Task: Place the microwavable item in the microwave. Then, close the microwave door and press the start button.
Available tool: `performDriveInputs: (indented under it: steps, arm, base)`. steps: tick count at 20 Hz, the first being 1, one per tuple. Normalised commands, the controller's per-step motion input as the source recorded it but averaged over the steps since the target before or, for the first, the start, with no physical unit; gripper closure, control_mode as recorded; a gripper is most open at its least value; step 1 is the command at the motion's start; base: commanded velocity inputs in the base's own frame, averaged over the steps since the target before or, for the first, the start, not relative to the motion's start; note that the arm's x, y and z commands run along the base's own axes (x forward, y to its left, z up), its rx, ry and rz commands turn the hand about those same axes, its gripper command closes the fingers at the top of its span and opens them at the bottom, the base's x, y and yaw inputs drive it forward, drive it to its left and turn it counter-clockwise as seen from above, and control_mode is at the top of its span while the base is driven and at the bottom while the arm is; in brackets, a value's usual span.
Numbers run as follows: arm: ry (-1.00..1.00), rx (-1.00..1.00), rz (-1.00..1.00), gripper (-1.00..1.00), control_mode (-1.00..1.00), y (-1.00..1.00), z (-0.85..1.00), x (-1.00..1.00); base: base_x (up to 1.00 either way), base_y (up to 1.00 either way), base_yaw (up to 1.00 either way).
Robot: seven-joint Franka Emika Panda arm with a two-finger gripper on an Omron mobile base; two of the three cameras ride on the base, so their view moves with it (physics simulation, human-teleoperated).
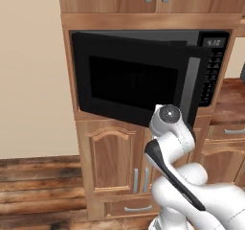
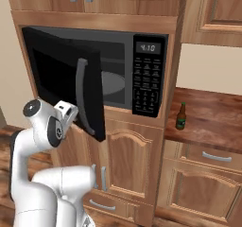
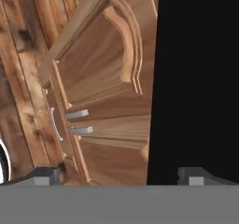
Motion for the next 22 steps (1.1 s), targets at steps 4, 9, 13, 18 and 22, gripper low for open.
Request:
performDriveInputs:
  steps: [4,9,13,18,22]
  arm:
    - [0.00,0.03,0.00,-1.00,-1.00,-0.02,0.26,0.84]
    - [0.00,0.00,0.00,-1.00,-1.00,-0.01,0.25,0.83]
    - [-0.02,0.00,0.00,-1.00,-1.00,-0.01,0.27,0.70]
    - [0.00,0.00,0.00,-1.00,-1.00,0.00,0.30,0.59]
    - [0.00,0.00,0.00,-1.00,-1.00,0.00,0.15,0.47]
  base:
    - [0.00,0.00,0.00]
    - [0.00,0.00,0.00]
    - [0.00,0.00,0.00]
    - [0.00,0.00,0.00]
    - [0.00,0.00,0.00]
